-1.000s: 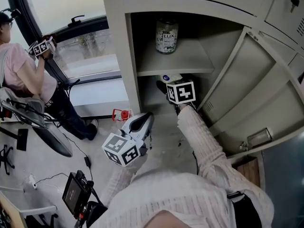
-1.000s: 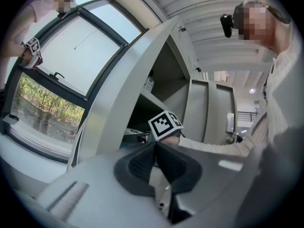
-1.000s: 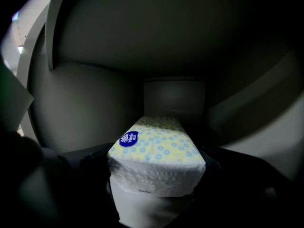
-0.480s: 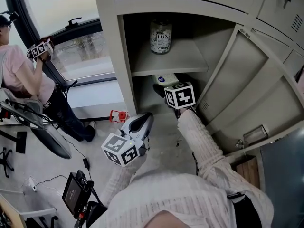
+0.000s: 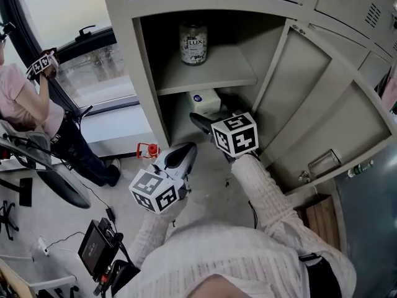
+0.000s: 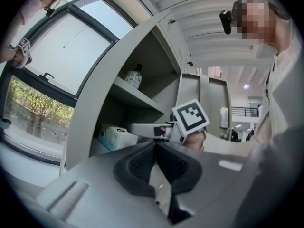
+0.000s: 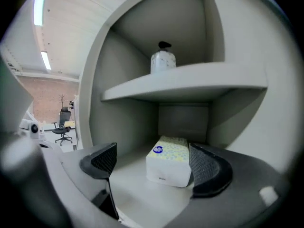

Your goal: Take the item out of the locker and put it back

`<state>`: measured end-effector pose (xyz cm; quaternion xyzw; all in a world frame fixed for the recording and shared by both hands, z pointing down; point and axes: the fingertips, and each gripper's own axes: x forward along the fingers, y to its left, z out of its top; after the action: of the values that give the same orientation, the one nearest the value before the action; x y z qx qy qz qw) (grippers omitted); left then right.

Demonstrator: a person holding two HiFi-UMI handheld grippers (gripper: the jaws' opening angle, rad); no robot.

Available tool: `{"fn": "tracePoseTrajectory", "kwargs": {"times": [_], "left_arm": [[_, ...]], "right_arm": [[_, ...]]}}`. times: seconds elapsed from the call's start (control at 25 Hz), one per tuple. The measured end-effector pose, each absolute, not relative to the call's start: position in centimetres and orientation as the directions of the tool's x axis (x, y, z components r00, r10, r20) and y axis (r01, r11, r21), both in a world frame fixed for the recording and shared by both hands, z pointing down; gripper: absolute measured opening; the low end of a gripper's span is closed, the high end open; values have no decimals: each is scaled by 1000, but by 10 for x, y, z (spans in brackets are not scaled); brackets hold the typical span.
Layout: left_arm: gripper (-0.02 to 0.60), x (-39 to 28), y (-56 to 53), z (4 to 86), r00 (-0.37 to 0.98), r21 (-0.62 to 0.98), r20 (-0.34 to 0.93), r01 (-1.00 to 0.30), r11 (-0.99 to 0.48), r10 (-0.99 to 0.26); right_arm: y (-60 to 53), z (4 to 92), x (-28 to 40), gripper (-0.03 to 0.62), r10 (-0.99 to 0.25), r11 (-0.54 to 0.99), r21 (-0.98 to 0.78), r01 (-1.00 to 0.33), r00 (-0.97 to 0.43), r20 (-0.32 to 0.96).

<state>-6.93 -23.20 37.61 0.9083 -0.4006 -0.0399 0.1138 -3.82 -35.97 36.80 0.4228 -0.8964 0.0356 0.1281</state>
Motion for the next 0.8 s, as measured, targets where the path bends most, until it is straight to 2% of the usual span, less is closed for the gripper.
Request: {"fn": "tracePoseTrajectory", "kwargs": {"times": [0.2,0.32,0.4,0.48,0.64,0.72,0.8], "left_arm": [[8,-60,-226,376,692,245,27,-705,-666,-722],[8,-52,-220,371,705,232,34,-695,-681,-708],[8,-47,-214,370,708,227,41,-694,-684,-705],[8,-42,-209,370,706,227,51,-696,-681,-706],[8,-32,-205,372,709,229,61,-695,-682,-702],[8,-30,-204,372,716,232,58,-688,-688,-696],[8,-30,-201,372,721,240,54,-681,-692,-691]], "right_arm": [[-319,341,-33,480,-725,686,73,-724,-673,149],[-296,331,-22,435,-706,708,23,-706,-705,70],[-279,324,-8,351,-706,708,-23,-706,-708,-9],[-264,320,8,238,-721,693,-49,-719,-690,-66],[-242,326,26,109,-738,674,-81,-734,-669,-85],[-233,329,28,12,-747,665,-91,-741,-657,-101],[-223,331,26,0,-738,675,-102,-731,-664,-123]]}}
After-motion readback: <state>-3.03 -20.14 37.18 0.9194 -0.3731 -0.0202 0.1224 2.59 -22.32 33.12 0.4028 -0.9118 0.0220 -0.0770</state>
